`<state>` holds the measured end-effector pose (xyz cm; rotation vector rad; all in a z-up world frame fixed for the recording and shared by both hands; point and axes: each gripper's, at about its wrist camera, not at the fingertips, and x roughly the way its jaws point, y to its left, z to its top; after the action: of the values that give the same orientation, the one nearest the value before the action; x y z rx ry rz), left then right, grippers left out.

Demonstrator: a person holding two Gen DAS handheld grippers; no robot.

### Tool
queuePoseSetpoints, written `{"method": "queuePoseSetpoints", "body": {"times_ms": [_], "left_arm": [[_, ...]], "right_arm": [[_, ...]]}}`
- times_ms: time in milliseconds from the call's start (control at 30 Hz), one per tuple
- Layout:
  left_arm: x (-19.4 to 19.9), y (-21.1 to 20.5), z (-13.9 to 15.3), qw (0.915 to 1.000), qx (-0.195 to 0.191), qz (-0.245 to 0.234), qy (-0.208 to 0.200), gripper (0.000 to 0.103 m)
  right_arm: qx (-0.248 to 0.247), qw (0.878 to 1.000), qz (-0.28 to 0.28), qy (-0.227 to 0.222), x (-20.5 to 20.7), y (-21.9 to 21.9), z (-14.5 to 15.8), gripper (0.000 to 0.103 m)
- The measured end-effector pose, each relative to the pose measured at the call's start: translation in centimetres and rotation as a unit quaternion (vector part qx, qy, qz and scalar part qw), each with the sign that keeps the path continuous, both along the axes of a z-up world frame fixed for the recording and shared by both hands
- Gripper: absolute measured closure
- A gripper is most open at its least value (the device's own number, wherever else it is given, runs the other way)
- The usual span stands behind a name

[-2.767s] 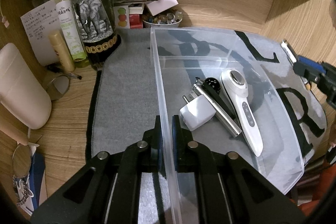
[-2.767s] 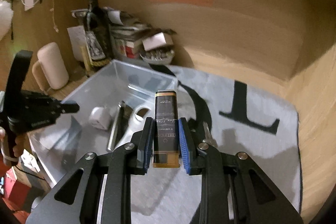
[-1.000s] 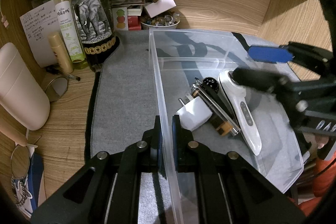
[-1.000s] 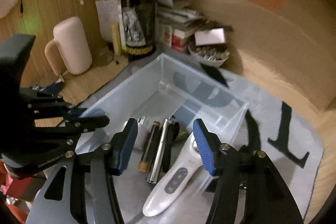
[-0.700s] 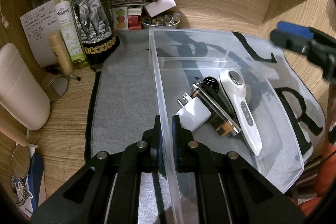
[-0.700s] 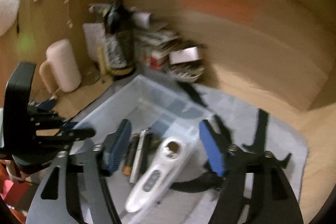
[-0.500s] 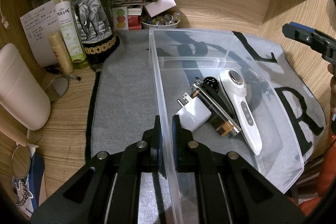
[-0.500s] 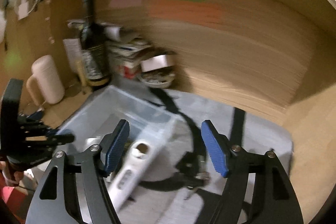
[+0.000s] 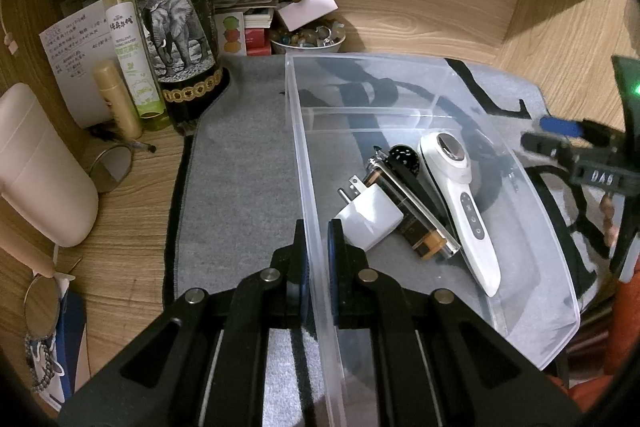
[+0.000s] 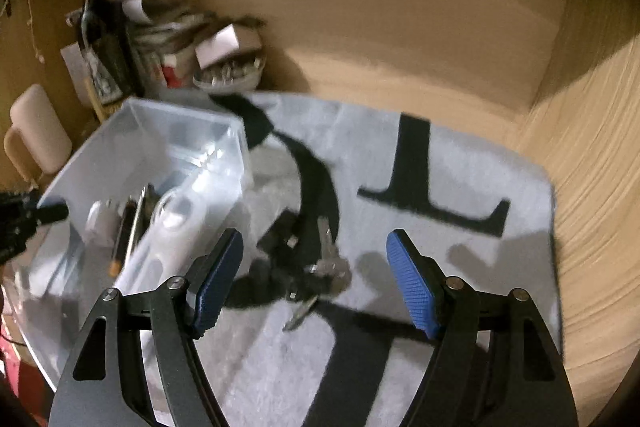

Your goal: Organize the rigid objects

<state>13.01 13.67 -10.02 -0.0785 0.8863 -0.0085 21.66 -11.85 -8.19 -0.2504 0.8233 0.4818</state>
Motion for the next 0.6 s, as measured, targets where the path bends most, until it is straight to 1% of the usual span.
{"method": "queuePoseSetpoints", "body": {"times_ms": [167, 333, 500, 533, 567, 600], "left_arm": [[0.0, 0.0, -0.1, 1.0, 0.002, 0.001, 0.003, 0.095], [0.1, -0.1, -0.2, 1.0, 0.002, 0.0, 0.007, 0.096], [0.0, -0.1, -0.2, 1.0, 0.003, 0.0, 0.007, 0.095], [0.1, -0.1, -0.2, 1.0, 0.003, 0.0, 0.007, 0.095], [0.0, 0.0, -0.2, 1.0, 0.003, 0.0, 0.007, 0.095], [0.0, 0.0, -0.2, 1.0, 0.003, 0.0, 0.006, 0.095]], "right_arm": [[-0.001, 0.999, 0.006, 0.035, 0.2, 0.5, -2.3, 0.031], [0.015, 0.997, -0.003, 0.07, 1.3, 1.1, -4.0, 0.031], [0.017, 0.997, -0.016, 0.072, 1.6, 1.1, -4.8, 0.032], [0.02, 0.997, -0.017, 0.074, 1.7, 1.0, -4.9, 0.033], [0.022, 0.997, -0.018, 0.074, 1.6, 0.9, -4.9, 0.04], [0.023, 0.997, -0.018, 0.073, 1.6, 0.7, -4.8, 0.045]]}}
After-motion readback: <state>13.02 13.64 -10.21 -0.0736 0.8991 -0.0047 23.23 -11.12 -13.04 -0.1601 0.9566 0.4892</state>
